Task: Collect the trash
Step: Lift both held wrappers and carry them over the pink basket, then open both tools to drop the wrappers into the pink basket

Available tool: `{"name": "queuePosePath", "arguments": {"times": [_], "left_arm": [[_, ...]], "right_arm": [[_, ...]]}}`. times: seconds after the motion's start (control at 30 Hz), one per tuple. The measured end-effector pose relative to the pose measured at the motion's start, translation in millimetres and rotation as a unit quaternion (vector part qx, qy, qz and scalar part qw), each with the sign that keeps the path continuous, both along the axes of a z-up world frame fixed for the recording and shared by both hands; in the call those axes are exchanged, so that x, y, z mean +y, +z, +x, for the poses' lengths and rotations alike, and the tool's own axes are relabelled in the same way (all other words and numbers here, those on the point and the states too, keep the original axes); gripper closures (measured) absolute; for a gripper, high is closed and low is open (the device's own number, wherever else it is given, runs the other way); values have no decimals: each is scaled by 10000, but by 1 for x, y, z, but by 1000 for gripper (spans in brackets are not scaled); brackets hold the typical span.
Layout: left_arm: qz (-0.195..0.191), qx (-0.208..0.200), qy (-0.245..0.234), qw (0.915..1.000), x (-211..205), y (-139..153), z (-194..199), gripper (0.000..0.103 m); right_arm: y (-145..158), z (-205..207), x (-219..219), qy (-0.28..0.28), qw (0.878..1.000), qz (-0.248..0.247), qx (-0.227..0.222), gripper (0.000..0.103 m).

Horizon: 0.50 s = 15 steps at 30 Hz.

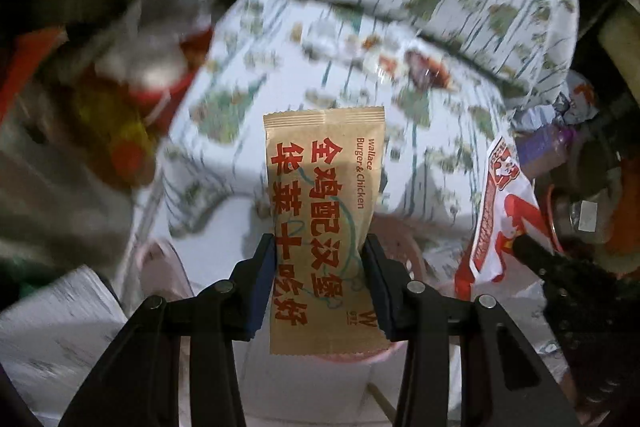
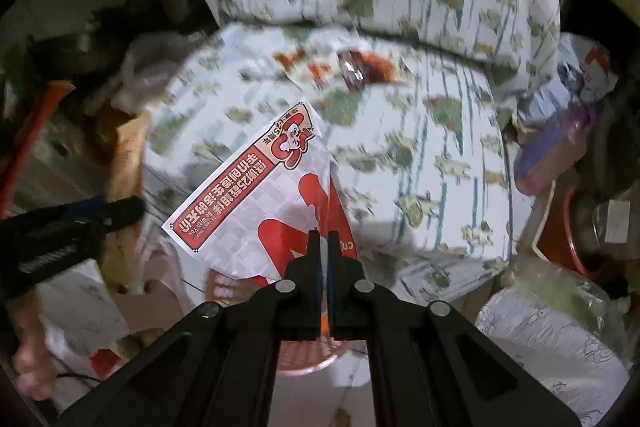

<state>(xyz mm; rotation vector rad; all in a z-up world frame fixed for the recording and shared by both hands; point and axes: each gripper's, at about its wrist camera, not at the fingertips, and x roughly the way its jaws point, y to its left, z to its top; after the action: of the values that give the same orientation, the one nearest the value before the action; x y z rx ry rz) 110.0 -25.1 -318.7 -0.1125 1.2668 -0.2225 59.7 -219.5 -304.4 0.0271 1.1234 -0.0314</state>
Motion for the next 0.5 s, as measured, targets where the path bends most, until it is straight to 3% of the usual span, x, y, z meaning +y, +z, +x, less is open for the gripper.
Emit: {"name": "queuePosePath", "arguments": {"times": [0.07, 0.17, 0.5], "left_arm": [[115, 13, 18, 9999, -2, -8, 1, 58], [138, -63, -49, 9999, -6, -12, -2, 58], [148, -60, -248, 9996, -14, -14, -7, 58]], "right_arm": [[-13, 2, -2, -56, 9997, -188, 150, 101], [-25, 3, -1, 13, 9993, 51, 374, 101], [-40, 4, 4, 17, 9978, 197, 625, 99]]}}
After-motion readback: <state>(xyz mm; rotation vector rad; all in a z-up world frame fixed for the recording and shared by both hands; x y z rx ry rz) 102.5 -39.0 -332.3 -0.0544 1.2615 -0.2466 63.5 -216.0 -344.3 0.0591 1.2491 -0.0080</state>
